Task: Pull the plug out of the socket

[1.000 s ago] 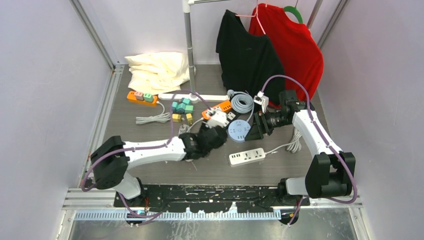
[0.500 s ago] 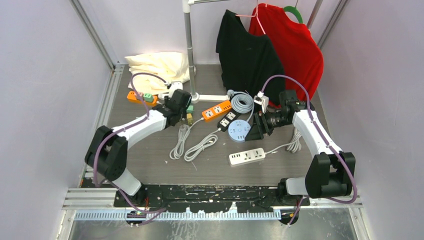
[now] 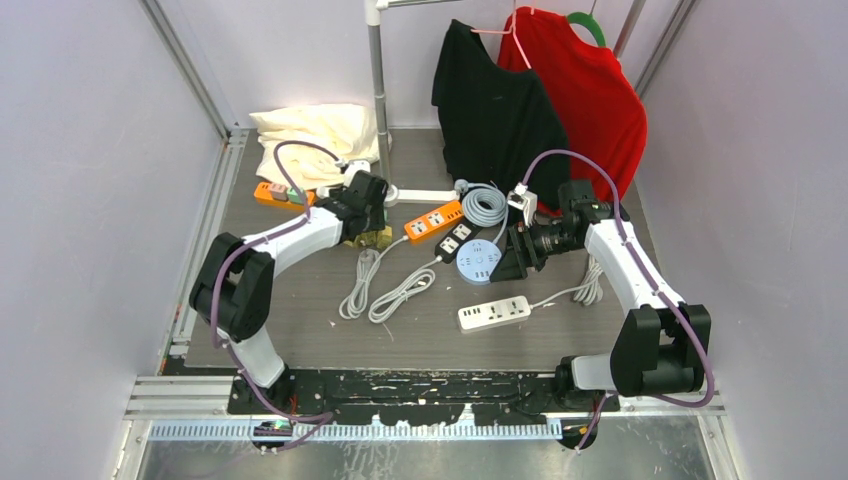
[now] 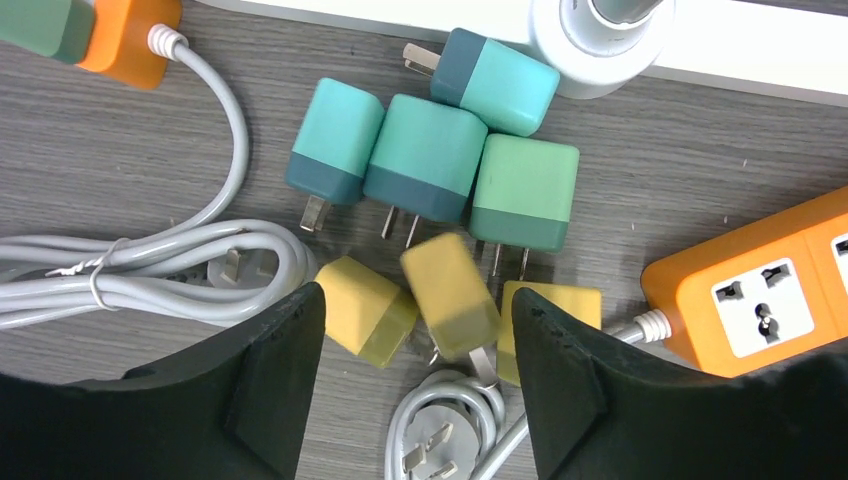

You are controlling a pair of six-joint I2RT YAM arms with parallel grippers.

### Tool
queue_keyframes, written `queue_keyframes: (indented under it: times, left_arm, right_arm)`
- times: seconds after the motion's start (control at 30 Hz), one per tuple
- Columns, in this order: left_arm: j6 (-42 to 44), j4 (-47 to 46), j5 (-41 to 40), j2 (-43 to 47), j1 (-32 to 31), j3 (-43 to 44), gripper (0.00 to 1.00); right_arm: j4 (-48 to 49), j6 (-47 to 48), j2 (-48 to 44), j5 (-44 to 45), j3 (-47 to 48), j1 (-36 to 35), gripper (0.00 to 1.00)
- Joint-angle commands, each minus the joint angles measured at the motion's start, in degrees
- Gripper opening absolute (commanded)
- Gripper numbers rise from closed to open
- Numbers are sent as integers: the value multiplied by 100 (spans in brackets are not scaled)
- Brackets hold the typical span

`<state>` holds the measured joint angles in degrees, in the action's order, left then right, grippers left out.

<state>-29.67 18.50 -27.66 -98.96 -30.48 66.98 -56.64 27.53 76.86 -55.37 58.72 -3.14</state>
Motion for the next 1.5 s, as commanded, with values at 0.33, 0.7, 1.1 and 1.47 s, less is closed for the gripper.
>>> queue_keyframes:
  times: [0.33, 0.7, 1.1, 1.47]
  left_arm:
    - [63, -727, 1677, 1336, 60, -697, 72]
    - [-494, -3679, 5496, 2325, 52, -2426, 100]
    - [487, -4849, 5509, 2235, -1741, -2810, 99]
    - [2396, -6105, 4694, 2200, -2859, -3386, 99]
  right_arm:
    - [-142, 440, -234, -108, 192, 28, 73]
    - [-435, 1496, -688, -405, 17, 27, 73]
    - [-785, 2380, -1047, -436, -50, 24, 73]
    - [-1145, 3168, -1174, -527, -118, 32, 73]
